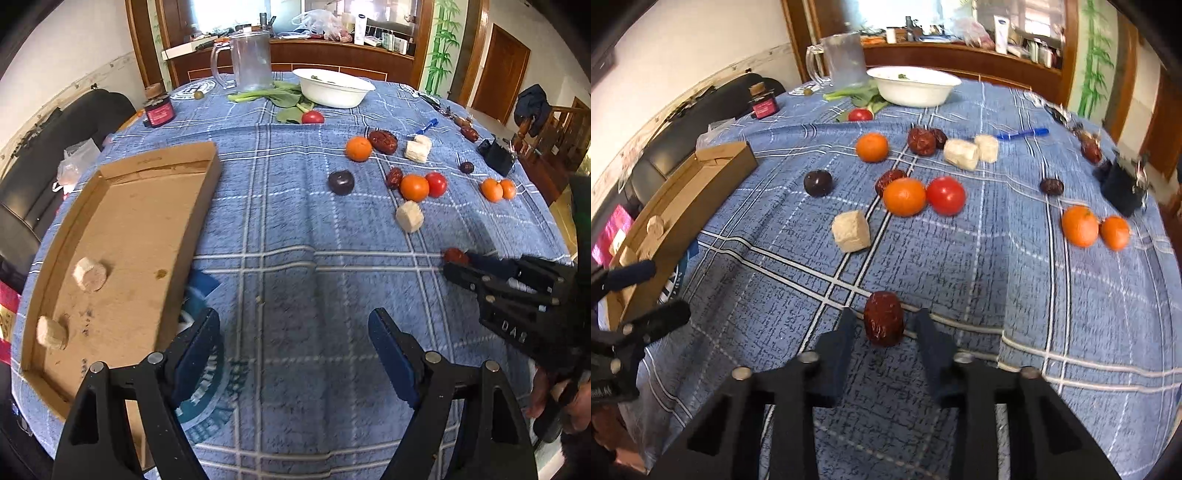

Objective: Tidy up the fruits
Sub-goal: 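Grasp a red jujube with the right gripper while the left gripper grasps a beige cube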

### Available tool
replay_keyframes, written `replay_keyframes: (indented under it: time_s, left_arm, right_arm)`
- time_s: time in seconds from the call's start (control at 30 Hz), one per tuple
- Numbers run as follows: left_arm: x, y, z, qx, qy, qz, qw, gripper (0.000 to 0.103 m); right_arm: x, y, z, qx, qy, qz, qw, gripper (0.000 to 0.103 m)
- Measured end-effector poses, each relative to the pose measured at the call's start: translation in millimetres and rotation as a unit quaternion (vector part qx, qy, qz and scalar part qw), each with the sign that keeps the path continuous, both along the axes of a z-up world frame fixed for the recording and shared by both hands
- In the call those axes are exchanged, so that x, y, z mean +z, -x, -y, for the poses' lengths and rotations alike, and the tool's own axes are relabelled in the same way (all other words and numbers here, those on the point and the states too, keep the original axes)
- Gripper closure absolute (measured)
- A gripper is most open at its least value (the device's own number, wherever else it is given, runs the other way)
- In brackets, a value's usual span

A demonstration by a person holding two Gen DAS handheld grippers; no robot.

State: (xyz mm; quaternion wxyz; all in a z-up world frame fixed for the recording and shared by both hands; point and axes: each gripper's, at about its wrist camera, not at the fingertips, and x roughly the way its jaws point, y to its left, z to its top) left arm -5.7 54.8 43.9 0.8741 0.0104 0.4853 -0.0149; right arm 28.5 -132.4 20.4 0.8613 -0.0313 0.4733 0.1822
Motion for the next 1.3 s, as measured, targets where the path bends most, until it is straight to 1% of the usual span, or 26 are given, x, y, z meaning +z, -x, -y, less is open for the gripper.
replay_keyframes:
  time_s: [0.07, 0.23, 0.3, 0.4, 0.53, 0.57, 0.6, 0.63, 0.67, 0.7, 0.73, 0.83, 0.9, 1.03, 1.2, 1.3]
  left_arm:
    - [-1.2, -10.7, 9.5, -0.005, 0.009, -0.006, 0.9999, 0.021]
    - [-7.8, -38.7, 47.6, -0.037, 0.027, -0.020, 0.9987, 0.021]
    - [-10.8, -50.3, 62.5, -0.044, 0.026, -0.022, 0.9985, 0.021]
    - [-16.6, -72.9, 78.3, -0.041, 0.042, -0.031, 0.9978, 0.021]
    - [-25.6, -94.4, 86.9, -0.028, 0.060, -0.035, 0.9972, 0.023]
    - [-30.6, -98.8, 88.6, -0.031, 0.069, -0.044, 0.9962, 0.036]
    - [-33.2, -100.4, 89.7, -0.030, 0.070, -0.048, 0.9959, 0.043]
    - [-31.5, -99.7, 91.5, -0.032, 0.063, -0.036, 0.9969, 0.051]
    - [-32.4, -99.7, 92.9, -0.042, 0.069, -0.037, 0.9960, 0.063]
    - [-31.7, -99.0, 93.9, -0.044, 0.062, -0.033, 0.9965, 0.069]
    - [-32.0, -98.2, 93.8, -0.049, 0.065, -0.035, 0.9961, 0.081]
    - [-30.4, -91.5, 85.0, -0.053, 0.094, -0.043, 0.9932, 0.081]
    - [-26.6, -81.6, 77.1, -0.058, 0.107, -0.042, 0.9917, 0.081]
    - [-17.7, -57.9, 59.8, -0.059, 0.115, -0.035, 0.9910, 0.081]
    - [-7.7, -28.1, 39.3, -0.061, 0.107, -0.025, 0.9921, 0.081]
    - [-1.2, -16.2, 25.0, -0.056, 0.110, -0.016, 0.9922, 0.081]
  right_arm:
    - [1.7, 1.5, 3.5, 0.001, -0.003, 0.003, 1.000, 0.080]
    - [15.9, 15.7, 28.1, -0.017, 0.009, 0.031, 0.999, 0.080]
    - [18.9, 20.8, 40.5, -0.029, 0.017, 0.037, 0.999, 0.080]
    - [19.0, 25.5, 57.3, -0.045, 0.016, 0.032, 0.998, 0.080]
    - [17.7, 31.6, 69.9, -0.057, 0.017, 0.031, 0.998, 0.080]
    - [17.5, 32.5, 71.9, -0.060, 0.017, 0.032, 0.998, 0.080]
    - [17.5, 33.5, 74.1, -0.062, 0.016, 0.032, 0.997, 0.080]
    - [17.6, 34.2, 75.5, -0.065, 0.014, 0.032, 0.997, 0.080]
    - [18.2, 34.8, 76.8, -0.066, 0.012, 0.033, 0.997, 0.080]
    - [18.7, 35.1, 77.5, -0.066, 0.010, 0.034, 0.997, 0.080]
    - [19.1, 35.5, 77.8, -0.066, 0.010, 0.034, 0.997, 0.080]
    - [19.2, 35.2, 75.5, -0.068, 0.009, 0.036, 0.997, 0.080]
    - [20.5, 35.5, 73.3, -0.071, 0.006, 0.038, 0.997, 0.080]
    - [23.9, 38.1, 67.0, -0.075, 0.004, 0.044, 0.996, 0.080]
    - [28.2, 43.4, 55.5, -0.080, 0.004, 0.051, 0.995, 0.080]
    - [29.3, 44.6, 46.9, -0.080, 0.005, 0.051, 0.995, 0.080]
